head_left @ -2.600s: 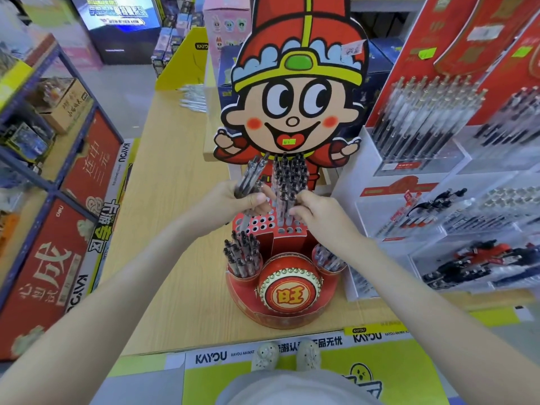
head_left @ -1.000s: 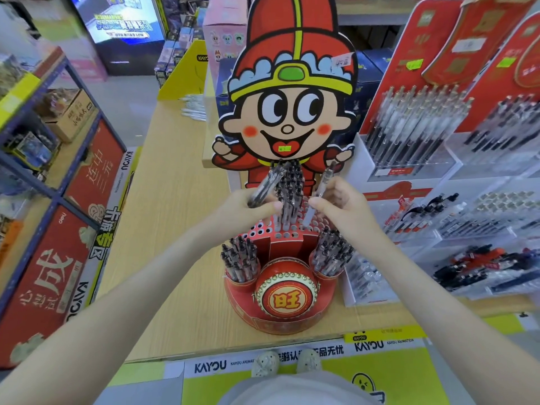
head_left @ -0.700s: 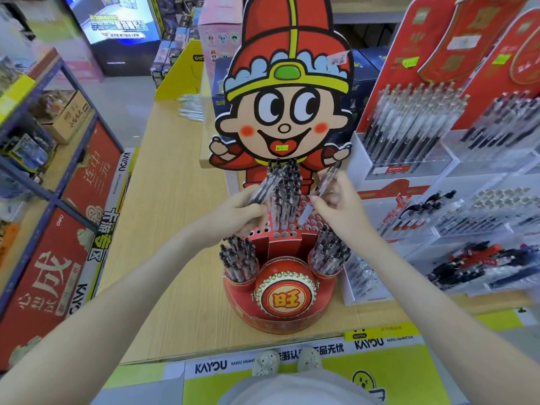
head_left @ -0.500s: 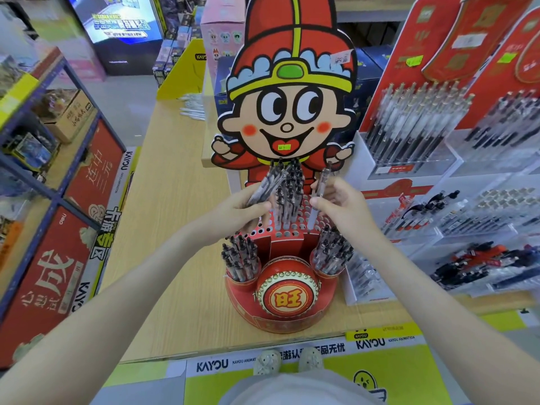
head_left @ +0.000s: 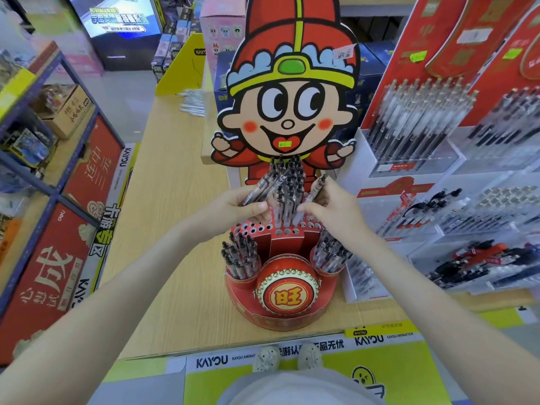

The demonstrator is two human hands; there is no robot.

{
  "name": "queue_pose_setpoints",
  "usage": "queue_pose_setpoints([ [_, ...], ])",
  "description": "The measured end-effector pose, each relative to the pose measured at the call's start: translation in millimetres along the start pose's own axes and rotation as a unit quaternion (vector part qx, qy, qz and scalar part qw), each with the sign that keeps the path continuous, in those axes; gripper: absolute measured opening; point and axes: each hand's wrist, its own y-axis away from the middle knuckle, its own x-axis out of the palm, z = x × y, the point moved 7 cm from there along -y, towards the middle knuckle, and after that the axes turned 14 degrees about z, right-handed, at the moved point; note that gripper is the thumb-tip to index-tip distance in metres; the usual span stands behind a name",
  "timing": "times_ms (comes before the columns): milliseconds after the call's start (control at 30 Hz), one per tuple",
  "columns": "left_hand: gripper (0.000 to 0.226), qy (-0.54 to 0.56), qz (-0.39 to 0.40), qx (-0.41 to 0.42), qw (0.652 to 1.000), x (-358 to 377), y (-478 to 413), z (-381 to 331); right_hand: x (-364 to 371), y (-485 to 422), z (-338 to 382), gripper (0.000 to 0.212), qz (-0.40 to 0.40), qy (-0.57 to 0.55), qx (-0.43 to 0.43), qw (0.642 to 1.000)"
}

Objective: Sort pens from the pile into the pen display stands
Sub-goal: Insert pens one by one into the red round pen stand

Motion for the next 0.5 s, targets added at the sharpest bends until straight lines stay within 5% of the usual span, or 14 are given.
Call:
queue_pose_setpoints([
  [300, 0.016, 0.003, 0.006, 0.000, 1.000, 1.5, 0.5, -3.0, 9.4, -5.0, 9.1, 0.032, 0.023, 0.086, -0.015, 0.996],
  [500, 0.013, 0.008, 0.004, 0.004, 1.000, -1.1, 3.2, -0.5, 26.1, -4.6, -10.4, 0.028, 0.106, 0.090, 0.022, 0.990],
])
